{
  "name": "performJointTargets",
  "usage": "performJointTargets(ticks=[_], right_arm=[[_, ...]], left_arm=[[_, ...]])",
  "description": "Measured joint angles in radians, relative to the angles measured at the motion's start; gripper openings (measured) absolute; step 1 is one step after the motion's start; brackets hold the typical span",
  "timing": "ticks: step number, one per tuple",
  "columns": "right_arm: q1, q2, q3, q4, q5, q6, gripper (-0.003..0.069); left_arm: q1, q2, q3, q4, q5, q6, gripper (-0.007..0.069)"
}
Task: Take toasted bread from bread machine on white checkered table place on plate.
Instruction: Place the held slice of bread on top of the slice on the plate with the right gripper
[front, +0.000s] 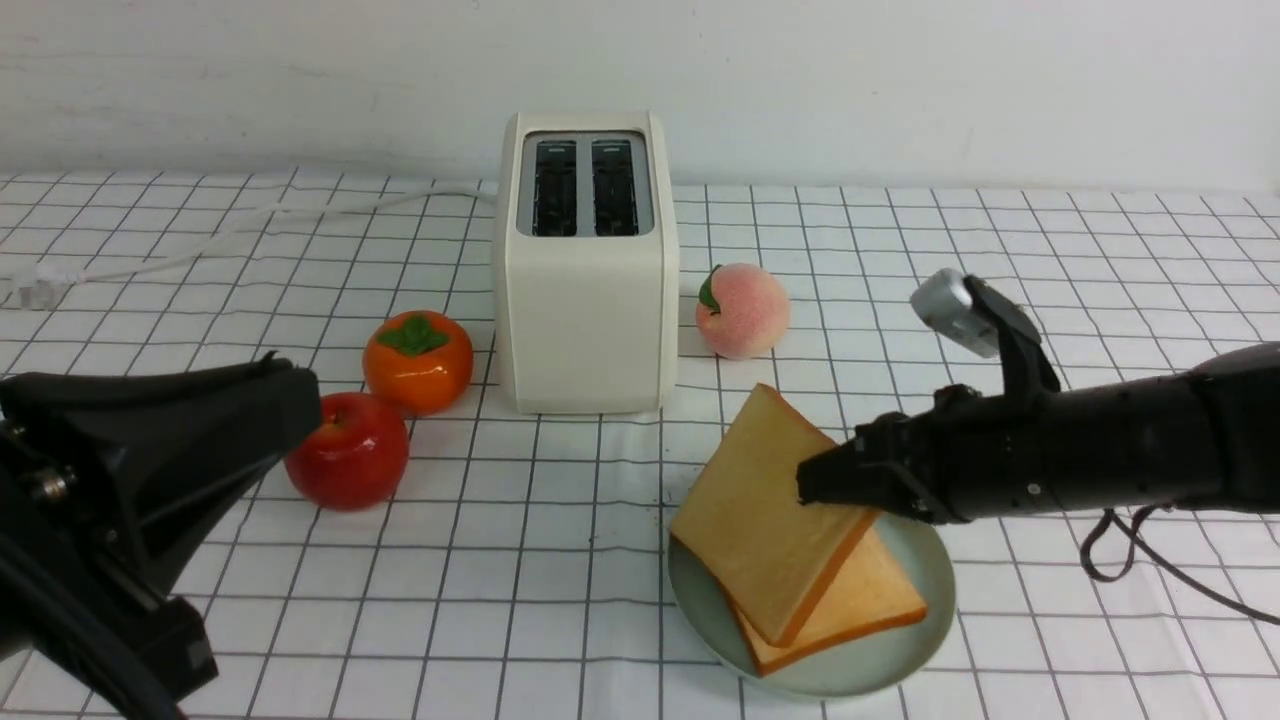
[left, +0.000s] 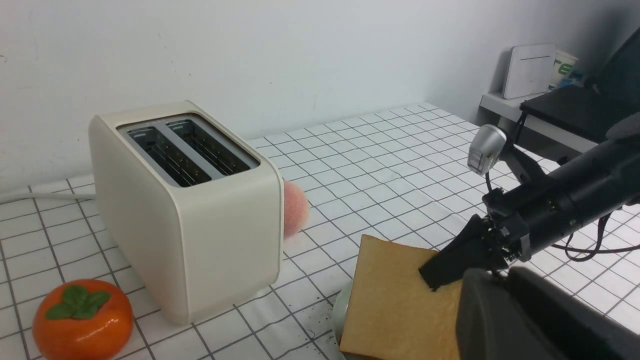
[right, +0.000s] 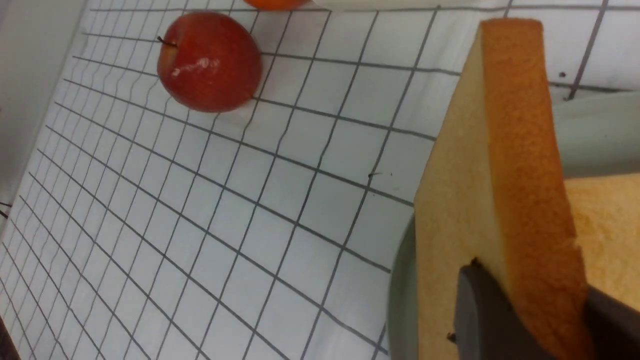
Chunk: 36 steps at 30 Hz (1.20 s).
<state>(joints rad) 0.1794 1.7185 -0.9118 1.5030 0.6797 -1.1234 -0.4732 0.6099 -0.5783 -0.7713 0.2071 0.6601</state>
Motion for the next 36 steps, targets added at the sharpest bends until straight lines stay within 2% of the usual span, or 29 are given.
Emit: performJointTargets(ticks=[6, 13, 18, 19, 21, 22, 23, 25, 29, 36], right_arm=[[-0.001, 0.017, 0.0, 0.058, 0.0, -0.06, 0.0109], [-0.001, 0.017, 0.0, 0.041, -0.005, -0.068, 0.0112], [-0.001, 0.017, 0.0, -0.002, -0.005, -0.066, 0.0205], [-0.001, 0.017, 0.0, -0.026, -0.005, -0.055, 0.0279], [-0.001, 0.015, 0.0, -0.057, -0.005, -0.049, 0.0363], [-0.001, 0.015, 0.0, -0.06, -0.005, -0.049, 0.037], [-0.002, 0.008, 0.0, -0.092, -0.005, -0.047, 0.0428], [-0.006, -0.004, 0.0, -0.117, -0.005, -0.044, 0.0481], [-0.034, -0.037, 0.0, -0.172, -0.022, -0.019, 0.0517], [-0.12, -0.14, 0.0, -0.333, -0.049, 0.083, 0.0498]], left_arm=[[0.0, 0.0, 0.0, 0.0, 0.0, 0.0, 0.0039], [0.0, 0.0, 0.0, 0.0, 0.0, 0.0, 0.0043], [0.0, 0.0, 0.0, 0.0, 0.0, 0.0, 0.005], [0.0, 0.0, 0.0, 0.0, 0.0, 0.0, 0.0051], [0.0, 0.0, 0.0, 0.0, 0.0, 0.0, 0.0054], [0.0, 0.0, 0.0, 0.0, 0.0, 0.0, 0.0054], [0.0, 0.0, 0.0, 0.0, 0.0, 0.0, 0.0054], [0.0, 0.0, 0.0, 0.0, 0.0, 0.0, 0.0056], [0.0, 0.0, 0.0, -0.007, -0.001, 0.0, 0.0058], [0.0, 0.0, 0.0, -0.012, -0.001, 0.0, 0.0063]])
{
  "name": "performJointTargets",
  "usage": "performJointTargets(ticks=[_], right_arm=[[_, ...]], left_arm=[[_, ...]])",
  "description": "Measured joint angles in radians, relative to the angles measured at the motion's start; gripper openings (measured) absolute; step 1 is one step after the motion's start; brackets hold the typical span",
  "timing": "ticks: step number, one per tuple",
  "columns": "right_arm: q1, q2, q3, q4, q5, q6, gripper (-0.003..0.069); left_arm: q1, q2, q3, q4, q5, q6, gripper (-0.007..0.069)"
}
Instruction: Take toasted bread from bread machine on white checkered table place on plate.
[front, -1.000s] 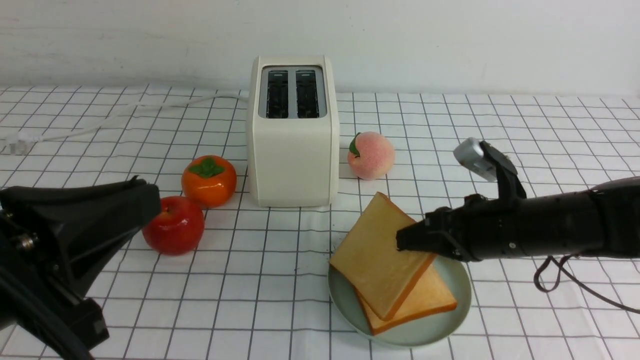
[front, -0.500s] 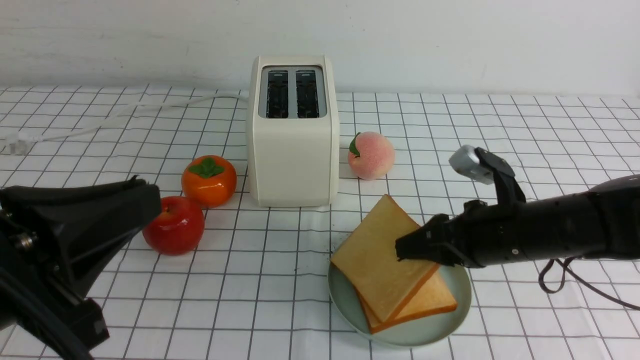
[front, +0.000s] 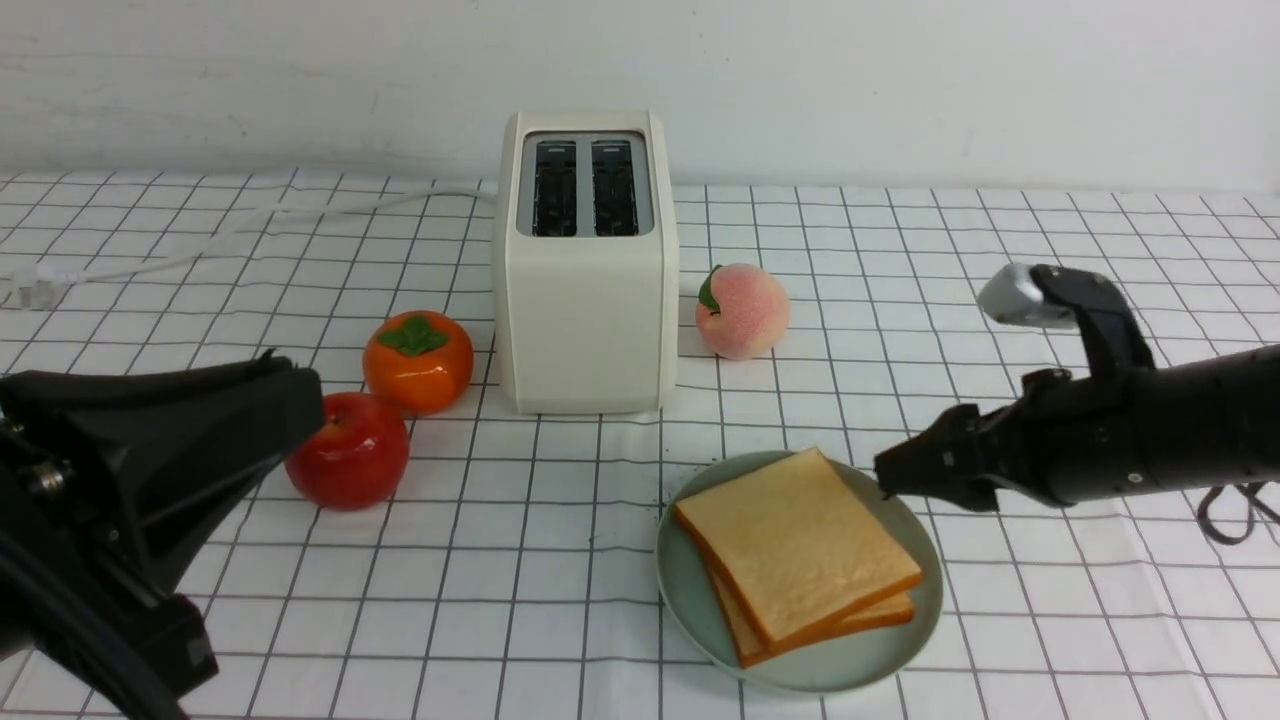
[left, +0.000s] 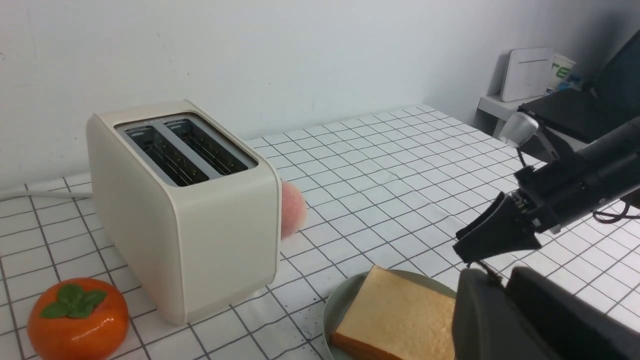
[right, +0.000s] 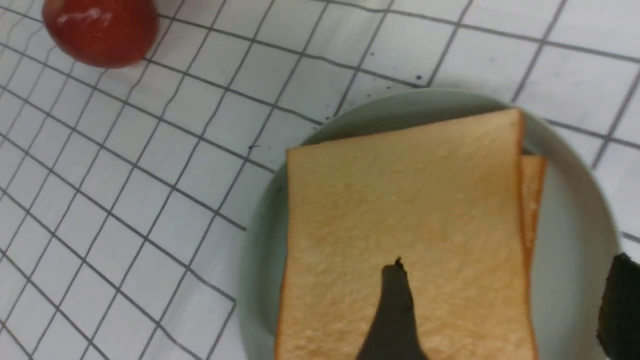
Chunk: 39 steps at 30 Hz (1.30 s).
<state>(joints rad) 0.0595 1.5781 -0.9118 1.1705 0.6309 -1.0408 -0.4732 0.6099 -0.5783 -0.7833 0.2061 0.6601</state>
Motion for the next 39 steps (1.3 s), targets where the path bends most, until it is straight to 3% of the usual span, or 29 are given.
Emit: performJointTargets(ticks=[2, 5, 6, 7, 8, 10, 13, 14, 21, 31, 39], right_arm=[[-0.012, -0.023, -0.003, -0.025, 0.01, 0.034, 0.0484], [-0.039, -0.102, -0.038, -0.157, 0.085, 0.187, 0.0415], [-0.042, -0.161, -0.08, -0.267, 0.149, 0.32, 0.0341], [-0.042, -0.168, -0.08, -0.281, 0.158, 0.32, 0.0331], [-0.042, -0.225, -0.127, -0.42, 0.239, 0.457, 0.0249], [-0.04, -0.292, -0.166, -0.554, 0.335, 0.584, 0.014], [-0.04, -0.382, -0.187, -0.694, 0.4, 0.707, 0.0039], [-0.04, -0.459, -0.19, -0.791, 0.444, 0.781, -0.001], [-0.04, -0.761, -0.131, -0.969, 0.509, 0.906, -0.0008], [-0.04, -1.171, 0.174, -0.976, 0.382, 0.92, -0.0006], [-0.04, -1.288, 0.375, -0.971, 0.276, 1.018, 0.0]], left_arm=[[0.0, 0.0, 0.0, 0.0, 0.0, 0.0, 0.0065], [0.0, 0.0, 0.0, -0.004, -0.004, 0.0, 0.0068], [0.0, 0.0, 0.0, -0.005, -0.006, 0.0, 0.0069], [0.0, 0.0, 0.0, -0.005, -0.006, 0.0, 0.0069], [0.0, 0.0, 0.0, -0.007, -0.006, 0.0, 0.0069], [0.0, 0.0, 0.0, -0.014, -0.012, 0.0, 0.0064], [0.0, -0.004, 0.0, -0.033, -0.022, 0.0, 0.0027], [0.0, -0.016, 0.0, -0.042, -0.029, 0.0, -0.0012], [0.0, -0.17, 0.046, -0.046, -0.029, 0.0, -0.0013], [0.0, -0.451, 0.326, -0.046, -0.082, 0.0, -0.0013], [0.0, -0.478, 0.475, -0.046, -0.084, 0.0, -0.0013]])
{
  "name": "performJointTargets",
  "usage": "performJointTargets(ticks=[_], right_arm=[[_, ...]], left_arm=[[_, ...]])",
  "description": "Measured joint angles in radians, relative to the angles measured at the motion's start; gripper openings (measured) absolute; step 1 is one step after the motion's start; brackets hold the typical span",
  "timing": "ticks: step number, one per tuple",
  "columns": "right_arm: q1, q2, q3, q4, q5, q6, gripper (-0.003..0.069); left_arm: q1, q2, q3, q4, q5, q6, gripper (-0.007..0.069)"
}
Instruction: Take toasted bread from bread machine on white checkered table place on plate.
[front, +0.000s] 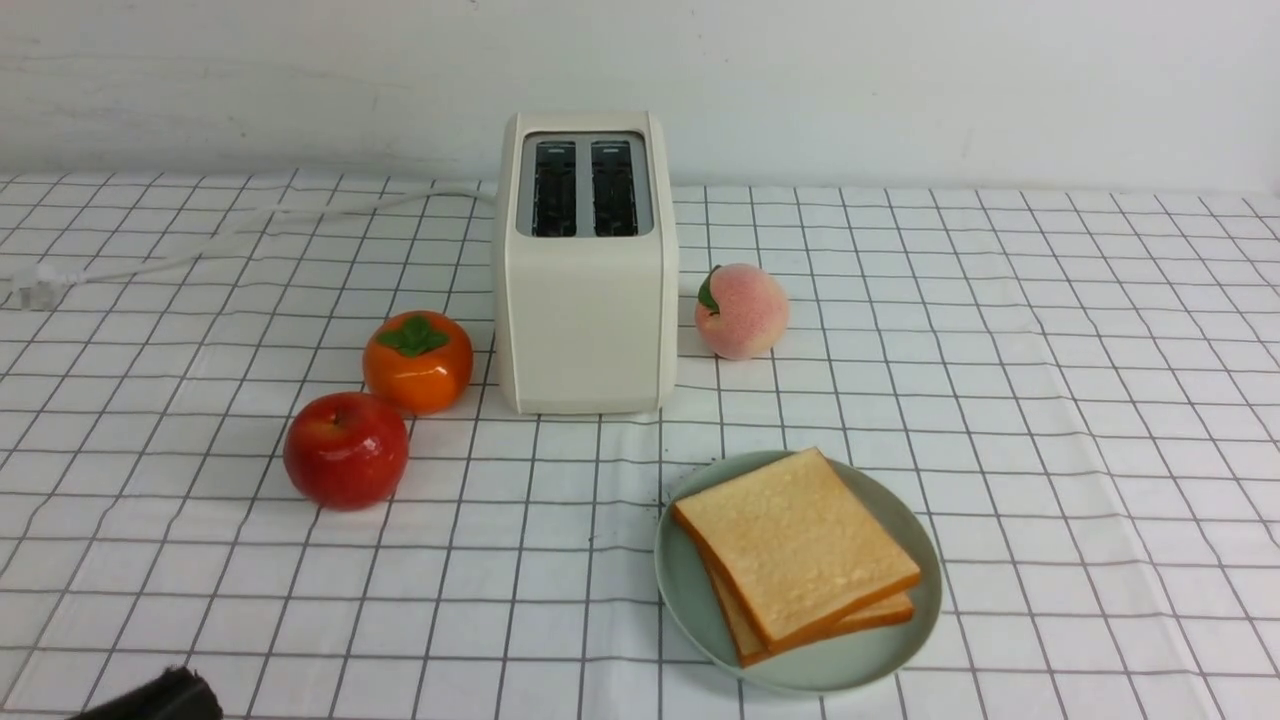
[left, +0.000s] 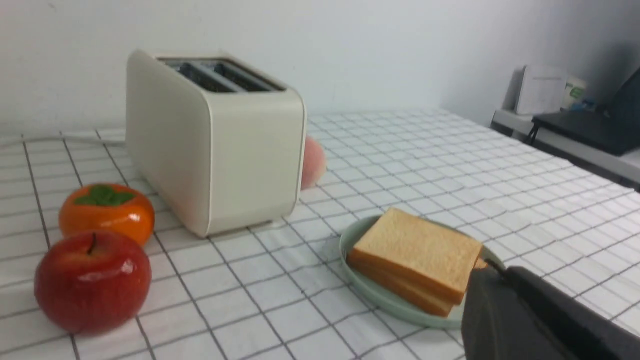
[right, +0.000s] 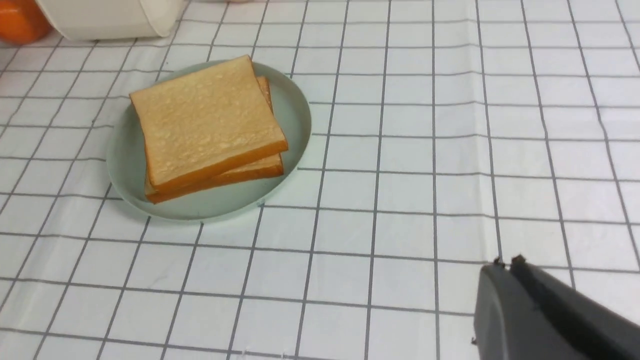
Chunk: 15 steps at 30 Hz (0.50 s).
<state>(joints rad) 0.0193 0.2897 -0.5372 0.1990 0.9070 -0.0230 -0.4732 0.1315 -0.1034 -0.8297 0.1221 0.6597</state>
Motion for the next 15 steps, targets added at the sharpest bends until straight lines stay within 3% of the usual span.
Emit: performJointTargets(ticks=[13, 15], right_arm=[[0.0, -0.004, 0.078, -0.002, -0.011, 0.003, 0.0006], [0.0, -0.038, 0.098, -0.016, -0.076, 0.003, 0.0006]], left_arm=[[0.0, 0.0, 0.064, -0.003, 0.001, 0.0, -0.0013], [0.0, 0.0, 0.064, -0.003, 0.001, 0.0, -0.0013]])
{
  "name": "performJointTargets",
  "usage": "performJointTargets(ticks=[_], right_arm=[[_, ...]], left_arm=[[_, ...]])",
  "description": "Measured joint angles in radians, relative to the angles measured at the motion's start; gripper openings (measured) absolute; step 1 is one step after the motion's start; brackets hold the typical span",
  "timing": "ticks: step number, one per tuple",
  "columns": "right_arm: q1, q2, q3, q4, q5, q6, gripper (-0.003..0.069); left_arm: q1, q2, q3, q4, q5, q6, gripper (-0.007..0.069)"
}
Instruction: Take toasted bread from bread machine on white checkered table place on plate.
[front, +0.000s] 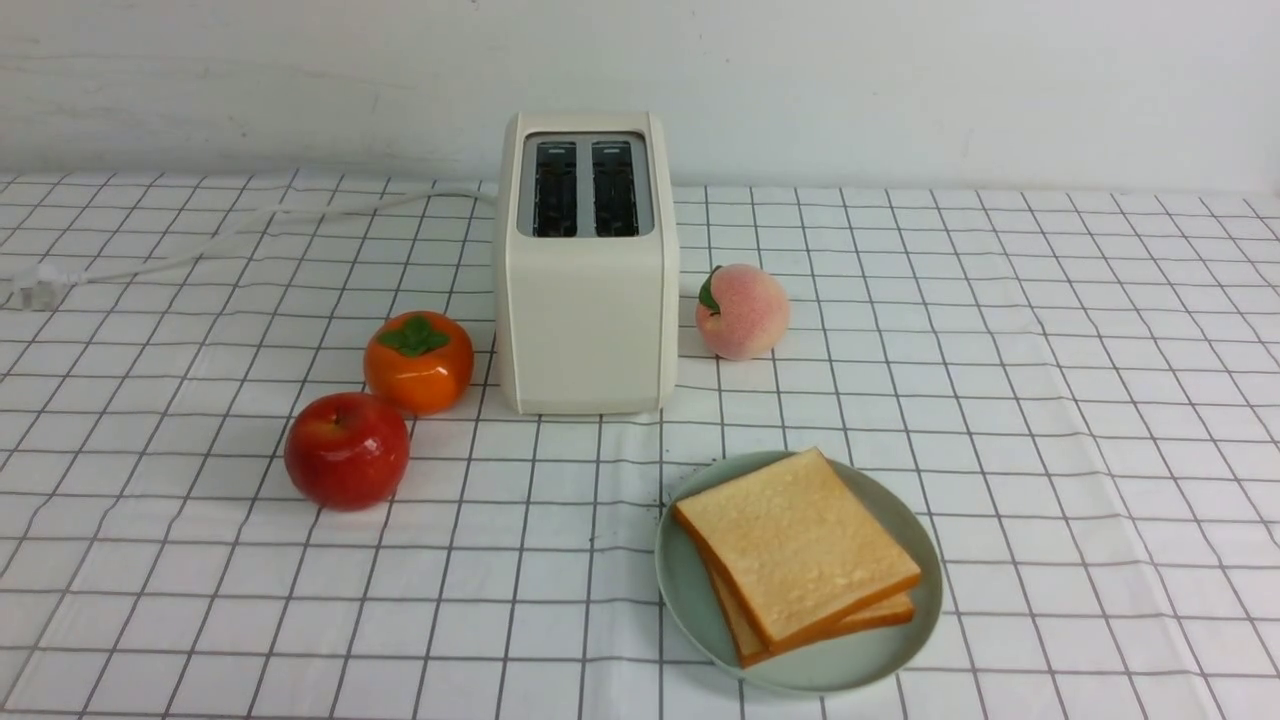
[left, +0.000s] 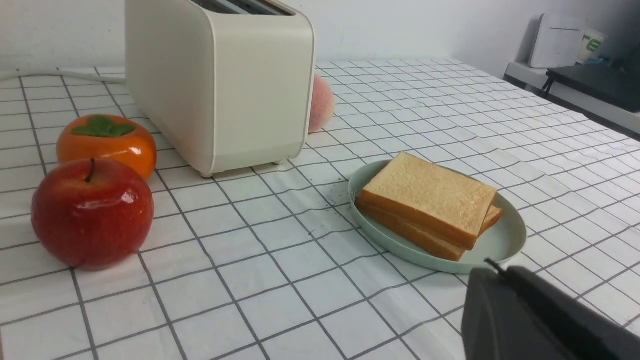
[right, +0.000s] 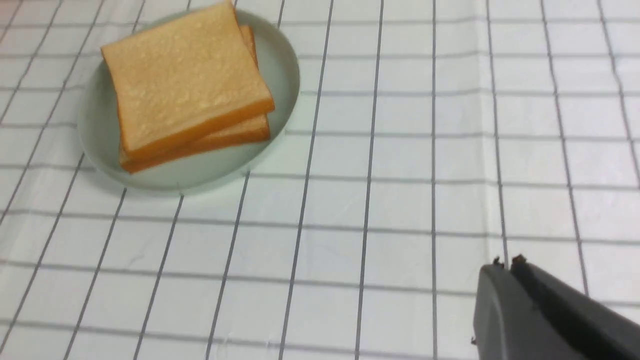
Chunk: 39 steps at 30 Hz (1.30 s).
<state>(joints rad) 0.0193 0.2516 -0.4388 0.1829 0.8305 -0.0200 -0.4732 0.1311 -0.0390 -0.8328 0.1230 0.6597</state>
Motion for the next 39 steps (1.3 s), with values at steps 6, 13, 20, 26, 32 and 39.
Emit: performJointTargets(ticks=[6, 13, 20, 26, 32, 39], right_arm=[[0.0, -0.181, 0.219, -0.05, -0.329, -0.02, -0.001], [0.0, -0.261, 0.46, -0.183, -0.471, 0.063, -0.001], [0.0, -0.261, 0.457, -0.183, -0.448, 0.103, -0.001], [0.0, -0.261, 0.457, -0.183, -0.448, 0.105, -0.0008], [0.0, -0.261, 0.457, -0.183, -0.448, 0.105, -0.0005], [0.0, -0.261, 0.457, -0.183, -0.448, 0.105, 0.0001]], left_arm=[[0.0, 0.0, 0.0, 0.0, 0.0, 0.0, -0.0013], [0.0, 0.0, 0.0, 0.0, 0.0, 0.0, -0.0013], [0.0, 0.0, 0.001, 0.0, 0.0, 0.0, -0.0013], [0.0, 0.0, 0.001, 0.0, 0.0, 0.0, -0.0011], [0.0, 0.0, 0.001, -0.003, 0.0, 0.0, -0.0006], [0.0, 0.0, 0.001, -0.003, -0.001, 0.0, -0.0001]])
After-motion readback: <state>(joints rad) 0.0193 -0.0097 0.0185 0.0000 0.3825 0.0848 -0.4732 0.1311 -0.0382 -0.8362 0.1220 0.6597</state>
